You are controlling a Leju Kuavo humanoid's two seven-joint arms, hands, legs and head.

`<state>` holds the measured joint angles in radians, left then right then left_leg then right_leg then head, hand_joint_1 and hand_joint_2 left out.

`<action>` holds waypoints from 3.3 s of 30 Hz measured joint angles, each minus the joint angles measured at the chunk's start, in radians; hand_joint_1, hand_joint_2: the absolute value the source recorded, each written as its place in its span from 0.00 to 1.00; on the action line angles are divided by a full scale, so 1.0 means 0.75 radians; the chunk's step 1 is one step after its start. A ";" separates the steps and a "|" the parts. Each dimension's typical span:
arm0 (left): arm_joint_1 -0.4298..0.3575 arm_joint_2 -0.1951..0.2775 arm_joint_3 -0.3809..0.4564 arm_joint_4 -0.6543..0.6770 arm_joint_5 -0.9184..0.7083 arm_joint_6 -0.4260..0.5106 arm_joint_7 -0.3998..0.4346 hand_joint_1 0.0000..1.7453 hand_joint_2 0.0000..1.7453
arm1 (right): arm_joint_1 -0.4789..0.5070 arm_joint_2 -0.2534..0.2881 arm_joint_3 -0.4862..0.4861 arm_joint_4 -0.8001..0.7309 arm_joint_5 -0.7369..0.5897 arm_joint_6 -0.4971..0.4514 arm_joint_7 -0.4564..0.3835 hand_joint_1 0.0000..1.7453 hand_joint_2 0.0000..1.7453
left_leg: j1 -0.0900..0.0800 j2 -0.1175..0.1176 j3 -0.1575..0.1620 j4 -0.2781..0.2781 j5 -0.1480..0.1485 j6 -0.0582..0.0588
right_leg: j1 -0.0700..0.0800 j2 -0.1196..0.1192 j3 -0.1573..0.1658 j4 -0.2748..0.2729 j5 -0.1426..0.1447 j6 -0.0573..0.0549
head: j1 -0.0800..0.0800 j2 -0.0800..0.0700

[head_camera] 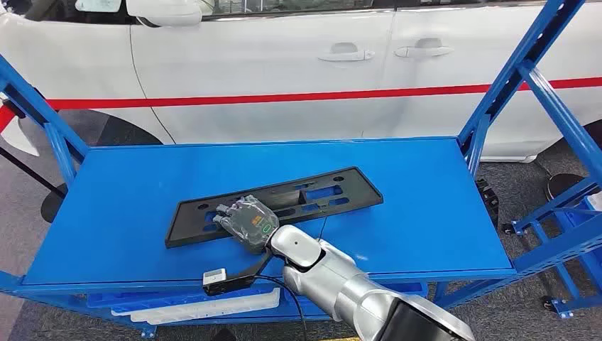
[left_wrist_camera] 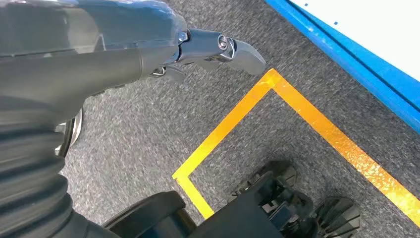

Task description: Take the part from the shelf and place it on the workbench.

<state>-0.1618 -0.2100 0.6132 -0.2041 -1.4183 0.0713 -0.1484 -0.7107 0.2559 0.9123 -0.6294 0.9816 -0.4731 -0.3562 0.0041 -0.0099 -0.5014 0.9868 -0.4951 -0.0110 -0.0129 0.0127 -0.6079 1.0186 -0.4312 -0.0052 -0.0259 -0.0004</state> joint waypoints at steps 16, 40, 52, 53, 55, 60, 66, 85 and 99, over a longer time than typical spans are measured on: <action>0.036 0.040 0.053 0.000 0.071 -0.019 0.024 0.00 1.00 | 0.299 -0.428 -0.097 -0.659 -0.174 0.044 -0.028 1.00 1.00 | 0.011 0.007 0.020 -0.061 0.056 0.051 | -0.008 -0.008 -0.128 0.298 -0.151 0.044 | 0.001 0.000; 0.033 0.061 0.084 0.000 0.084 -0.009 0.041 0.00 1.00 | 0.604 -0.527 -0.225 -1.006 -0.025 0.018 0.017 1.00 1.00 | -0.018 0.018 0.055 0.005 -0.045 0.030 | 0.005 -0.021 -0.090 0.008 0.102 0.001 | 0.000 0.000; 0.033 0.059 0.091 0.000 0.090 -0.007 0.039 0.00 1.00 | 0.605 -0.538 -0.251 -1.021 -0.008 0.043 0.021 1.00 1.00 | -0.006 0.025 -0.154 0.033 0.117 0.041 | -0.006 -0.016 0.058 0.122 -0.090 0.046 | 0.000 0.000; 0.033 0.059 0.091 0.000 0.089 -0.007 0.039 0.00 1.00 | 0.605 -0.538 -0.251 -1.022 -0.006 0.043 0.020 1.00 1.00 | -0.007 0.024 -0.165 0.044 0.122 0.034 | -0.005 -0.014 0.100 0.055 -0.102 0.038 | 0.000 0.000; 0.032 0.059 0.091 0.000 0.086 -0.008 0.037 0.00 1.00 | 0.607 -0.539 -0.251 -1.023 -0.004 0.043 0.020 1.00 1.00 | -0.010 0.023 -0.177 0.053 0.137 0.018 | 0.002 -0.011 0.118 0.012 -0.115 0.016 | 0.000 0.000; 0.037 0.059 0.091 0.000 0.081 -0.009 0.035 0.00 1.00 | 0.611 -0.540 -0.251 -1.027 0.001 0.042 0.021 1.00 1.00 | 0.003 0.019 -0.249 0.216 -0.025 -0.020 | -0.004 -0.020 0.052 0.005 -0.049 -0.032 | 0.000 0.000; 0.033 0.059 0.091 0.000 0.069 -0.012 0.034 0.00 1.00 | 0.629 -0.544 -0.256 -1.030 0.004 0.035 0.022 1.00 1.00 | 0.010 0.018 -0.124 0.278 -0.027 -0.024 | -0.001 -0.021 -0.054 0.010 0.036 -0.022 | -0.001 0.000; 0.017 0.058 0.091 0.000 0.048 -0.019 0.042 0.00 1.00 | 0.661 -0.561 -0.286 -1.050 -0.006 0.000 0.010 1.00 1.00 | -0.012 0.025 -0.197 0.054 0.153 0.033 | 0.009 -0.017 0.146 0.007 -0.130 0.014 | 0.000 0.000; 0.019 0.058 0.091 0.000 0.043 -0.018 0.038 0.00 1.00 | 0.669 -0.555 -0.286 -1.049 -0.010 -0.003 0.009 1.00 1.00 | 0.005 0.016 0.022 0.067 -0.034 -0.007 | -0.001 -0.033 -0.083 0.009 0.078 0.001 | -0.001 0.000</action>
<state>-0.1478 -0.1663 0.6811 -0.2041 -1.3858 0.0575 -0.1200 -0.2092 -0.1603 0.6977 -1.4165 0.9738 -0.4756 -0.3491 0.0083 0.0023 -0.4847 1.0371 -0.5209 -0.0159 -0.0136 -0.0119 -0.6704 1.0251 -0.3727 -0.0047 -0.0264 -0.0004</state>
